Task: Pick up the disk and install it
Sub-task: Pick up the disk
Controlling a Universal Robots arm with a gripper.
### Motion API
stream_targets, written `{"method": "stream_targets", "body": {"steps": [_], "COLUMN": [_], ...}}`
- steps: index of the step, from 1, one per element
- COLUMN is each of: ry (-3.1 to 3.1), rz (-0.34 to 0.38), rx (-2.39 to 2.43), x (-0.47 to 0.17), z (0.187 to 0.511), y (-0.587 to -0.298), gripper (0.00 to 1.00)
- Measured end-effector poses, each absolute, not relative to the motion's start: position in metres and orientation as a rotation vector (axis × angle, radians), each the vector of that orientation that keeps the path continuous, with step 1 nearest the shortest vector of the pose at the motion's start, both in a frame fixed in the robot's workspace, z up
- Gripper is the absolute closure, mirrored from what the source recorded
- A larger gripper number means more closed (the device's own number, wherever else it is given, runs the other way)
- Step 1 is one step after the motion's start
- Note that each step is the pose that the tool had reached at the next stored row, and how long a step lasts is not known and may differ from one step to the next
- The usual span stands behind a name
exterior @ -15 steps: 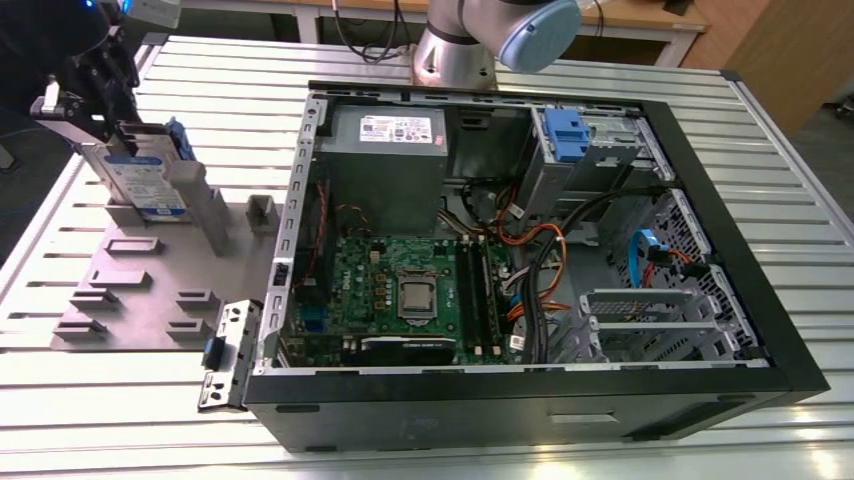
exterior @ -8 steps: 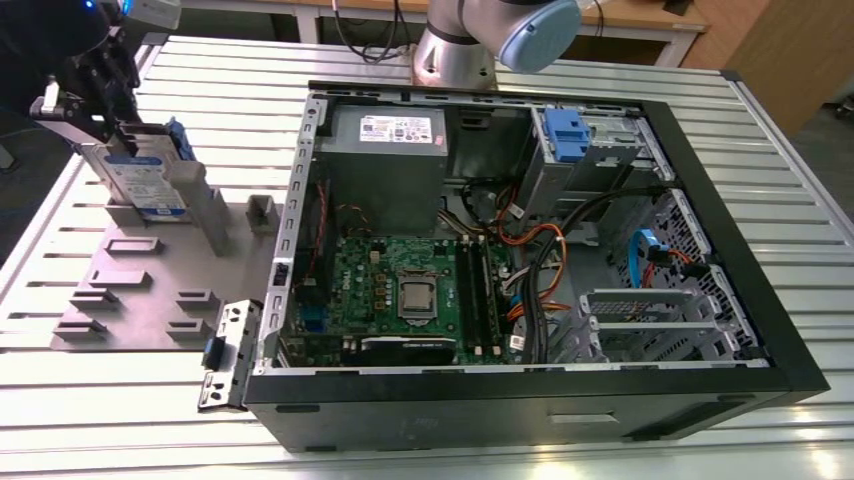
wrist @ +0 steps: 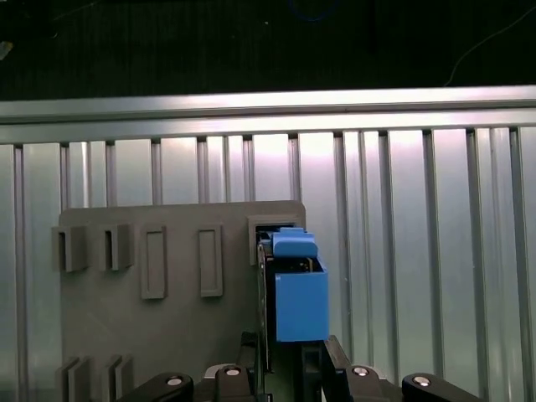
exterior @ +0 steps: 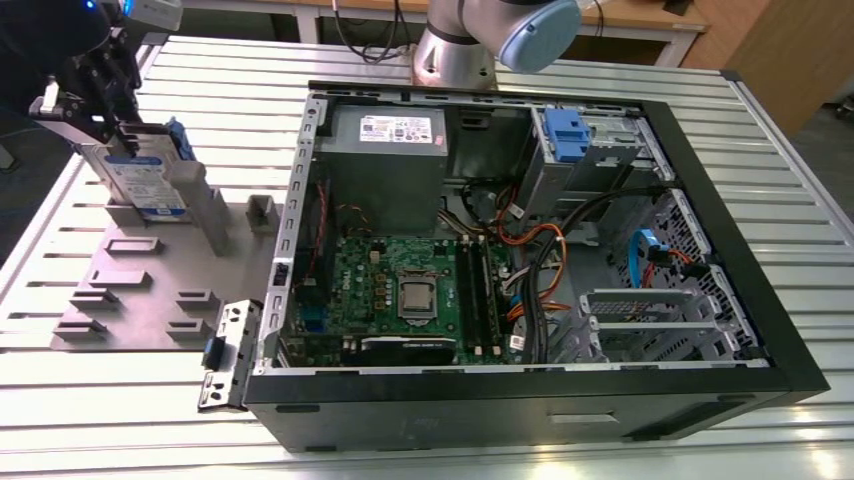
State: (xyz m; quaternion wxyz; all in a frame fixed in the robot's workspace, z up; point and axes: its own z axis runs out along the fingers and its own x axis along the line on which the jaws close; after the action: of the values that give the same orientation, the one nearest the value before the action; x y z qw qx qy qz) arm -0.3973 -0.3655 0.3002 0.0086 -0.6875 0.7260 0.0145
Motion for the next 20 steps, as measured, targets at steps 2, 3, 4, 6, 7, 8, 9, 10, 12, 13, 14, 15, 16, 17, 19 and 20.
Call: {"method": "stream_targets", "body": {"steps": [2,3,4,6,7,8,9,10,12,13,14,15,16,17,19,20], "ry": [2.268,2.268,2.269,2.269,2.269,2.269,2.268,2.268,2.269,2.268,2.268,2.268,2.268,2.268,2.268,2.268], "rz": [0.045,0.045,0.045,0.045,0.045,0.045,0.045,0.045,0.045,0.045,0.045,0.045,0.045,0.045,0.045,0.045], "rx": [-2.148,-2.148,-2.148,-2.148,-2.148,-2.148,-2.148,-2.148,-2.148,-2.148,-2.148,-2.148,-2.148,-2.148,-2.148,-2.148], "x": [-0.3973,-0.3973,-0.3970,-0.3960,-0.3957,-0.3956,-0.3956,-0.3955,-0.3954,-0.3954,-0.3955,-0.3955,-0.3954,-0.3954,-0.3954,-0.3954], "z": [0.3007,0.3007,0.3009,0.3008,0.3007,0.3007,0.3007,0.3007,0.3011,0.3016,0.3018,0.3018,0.3018,0.3018,0.3018,0.3018], "y": [-0.3655,-0.3655,-0.3654,-0.3654,-0.3655,-0.3655,-0.3655,-0.3655,-0.3655,-0.3655,-0.3652,-0.3651,-0.3651,-0.3650,-0.3650,-0.3650], "gripper": [0.58,0.58,0.58,0.58,0.58,0.58,0.58,0.58,0.58,0.58,0.58,0.58,0.58,0.58,0.58,0.58]}}
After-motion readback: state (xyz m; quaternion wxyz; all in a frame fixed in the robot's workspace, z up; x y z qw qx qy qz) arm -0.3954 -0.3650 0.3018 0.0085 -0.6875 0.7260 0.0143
